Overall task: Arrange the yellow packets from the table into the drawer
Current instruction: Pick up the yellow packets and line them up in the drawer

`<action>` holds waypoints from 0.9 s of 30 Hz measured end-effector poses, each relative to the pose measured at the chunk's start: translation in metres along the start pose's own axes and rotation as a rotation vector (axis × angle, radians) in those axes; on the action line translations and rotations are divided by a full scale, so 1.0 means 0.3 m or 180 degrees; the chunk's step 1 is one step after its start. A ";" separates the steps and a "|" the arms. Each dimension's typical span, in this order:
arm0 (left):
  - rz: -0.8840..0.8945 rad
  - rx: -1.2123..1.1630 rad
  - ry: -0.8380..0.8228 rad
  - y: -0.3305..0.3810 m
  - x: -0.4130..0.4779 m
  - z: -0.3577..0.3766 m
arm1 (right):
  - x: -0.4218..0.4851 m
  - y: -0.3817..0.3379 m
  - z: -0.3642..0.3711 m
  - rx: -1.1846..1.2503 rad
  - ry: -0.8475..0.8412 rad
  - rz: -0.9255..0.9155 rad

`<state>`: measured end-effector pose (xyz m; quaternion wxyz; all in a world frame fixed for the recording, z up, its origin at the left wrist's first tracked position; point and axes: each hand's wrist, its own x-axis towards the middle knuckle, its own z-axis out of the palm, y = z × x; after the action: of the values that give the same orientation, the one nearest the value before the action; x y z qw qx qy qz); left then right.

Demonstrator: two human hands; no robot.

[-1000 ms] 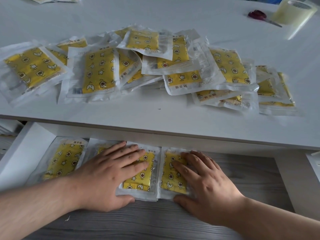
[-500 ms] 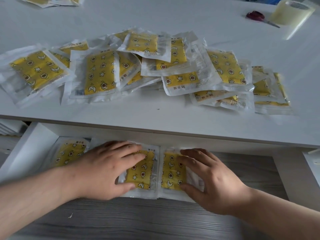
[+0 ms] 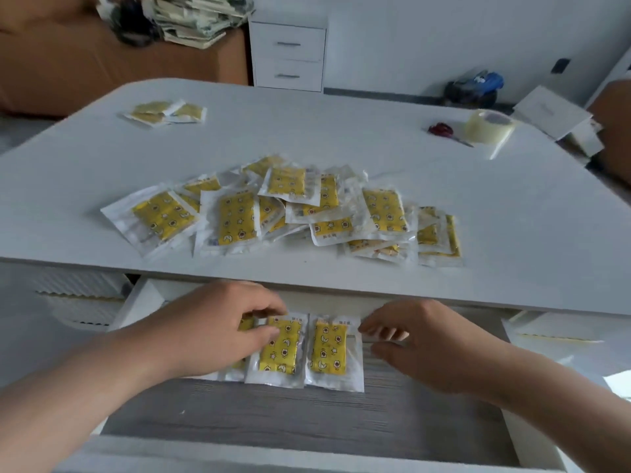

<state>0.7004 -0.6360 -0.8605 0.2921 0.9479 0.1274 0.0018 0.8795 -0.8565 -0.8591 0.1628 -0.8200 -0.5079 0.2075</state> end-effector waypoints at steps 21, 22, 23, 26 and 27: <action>-0.0605 -0.1558 0.0339 -0.015 0.081 -0.023 | 0.107 -0.043 -0.050 0.1129 0.0139 0.0522; -0.0664 -0.1565 0.0294 0.001 0.075 -0.042 | 0.107 -0.065 -0.069 0.1107 0.0034 0.0572; -0.0733 -0.1566 0.0257 0.018 0.068 -0.063 | 0.106 -0.088 -0.089 0.1094 -0.0060 0.0629; -0.0885 -0.1461 0.0117 0.073 0.044 -0.148 | 0.093 -0.163 -0.164 0.1097 -0.0143 0.0787; -0.0913 -0.1407 0.0076 0.096 0.035 -0.186 | 0.087 -0.193 -0.199 0.1096 -0.0196 0.0836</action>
<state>0.7131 -0.6254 -0.7990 0.4879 0.8332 0.2604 -0.0006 0.8757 -0.8115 -0.7846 0.2565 -0.8325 -0.3585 0.3355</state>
